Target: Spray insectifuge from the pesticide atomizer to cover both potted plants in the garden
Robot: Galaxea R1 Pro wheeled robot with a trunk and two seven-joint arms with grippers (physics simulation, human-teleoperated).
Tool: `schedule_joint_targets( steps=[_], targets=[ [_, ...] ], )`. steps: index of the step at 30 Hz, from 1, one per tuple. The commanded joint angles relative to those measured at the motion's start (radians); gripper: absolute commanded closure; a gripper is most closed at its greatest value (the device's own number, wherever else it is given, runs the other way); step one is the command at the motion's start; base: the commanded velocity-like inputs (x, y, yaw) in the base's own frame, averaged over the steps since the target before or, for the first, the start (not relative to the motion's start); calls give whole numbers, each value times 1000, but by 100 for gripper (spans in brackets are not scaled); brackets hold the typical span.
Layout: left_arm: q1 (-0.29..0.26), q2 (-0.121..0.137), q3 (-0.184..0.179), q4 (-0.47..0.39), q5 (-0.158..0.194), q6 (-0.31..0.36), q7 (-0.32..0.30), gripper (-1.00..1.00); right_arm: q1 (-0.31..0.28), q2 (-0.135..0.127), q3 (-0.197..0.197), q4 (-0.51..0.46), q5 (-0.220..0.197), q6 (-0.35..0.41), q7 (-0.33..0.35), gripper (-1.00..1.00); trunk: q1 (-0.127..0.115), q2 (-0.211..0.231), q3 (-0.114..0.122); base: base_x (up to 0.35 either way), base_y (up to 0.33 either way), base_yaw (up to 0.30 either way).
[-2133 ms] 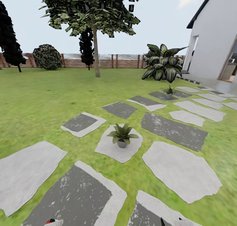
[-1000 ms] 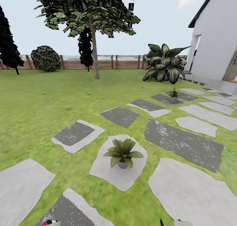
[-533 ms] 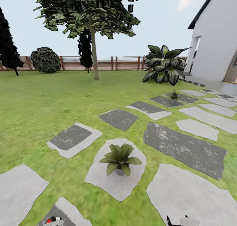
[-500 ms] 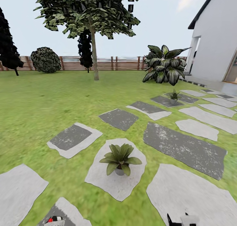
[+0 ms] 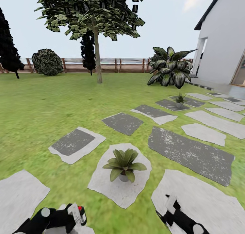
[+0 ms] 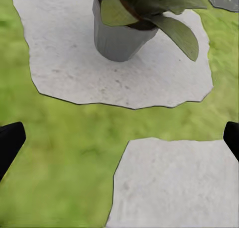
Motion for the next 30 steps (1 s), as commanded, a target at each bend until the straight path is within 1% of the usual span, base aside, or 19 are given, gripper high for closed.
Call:
schedule_joint_targets(
  steps=[1,3,5,7,8,10,14,17,20,21,25,26,29,30],
  targets=[
    [-32,-2,6,0,-46,1,-48,100,-18,0,-2,-28,9,33,66,-100,0,0,-1,0,0,0],
    [-88,-7,6,0,-116,10,-129,100,-52,1,-2,-73,13,92,171,-100,0,0,-1,0,0,0],
    [-139,-13,6,0,-189,23,-214,100,-85,2,-1,-108,16,131,251,-100,0,0,-1,0,0,0],
    [-186,-17,8,-1,-239,61,-293,100,-110,2,-1,-130,17,156,317,-100,0,0,-1,0,0,0],
    [-205,-18,8,-1,-253,86,-323,100,-119,3,0,-137,17,165,347,-100,0,0,-1,0,0,0],
    [-236,-19,8,-1,-270,130,-370,100,-136,6,0,-151,17,180,409,-100,0,0,-1,0,0,0],
    [-249,-21,7,-1,-278,150,-390,100,-144,19,0,-179,17,187,479,-100,0,0,-1,0,0,0],
    [-251,-20,6,-1,-279,153,-393,100,-146,40,0,-188,17,188,513,-100,0,0,-1,0,0,0],
    [-250,-20,5,0,-280,152,-394,100,-146,63,0,-189,18,188,526,-100,0,0,-1,0,0,0],
    [-249,-20,4,0,-280,152,-394,100,-146,71,1,-189,19,188,528,100,0,0,-1,0,0,0],
    [-248,-21,4,1,-280,149,-394,100,-147,100,1,-188,19,187,533,100,0,0,-1,0,0,0],
    [-247,-21,1,1,-280,149,-394,100,-146,113,2,-188,20,188,533,100,0,0,-1,0,0,0],
    [-247,-25,-28,1,-279,147,-392,100,-146,145,7,-188,21,188,534,100,0,0,-1,0,0,0],
    [-247,-29,-42,1,-278,146,-391,100,-147,159,27,-188,22,188,534,100,0,0,-1,0,0,0]
  ],
)
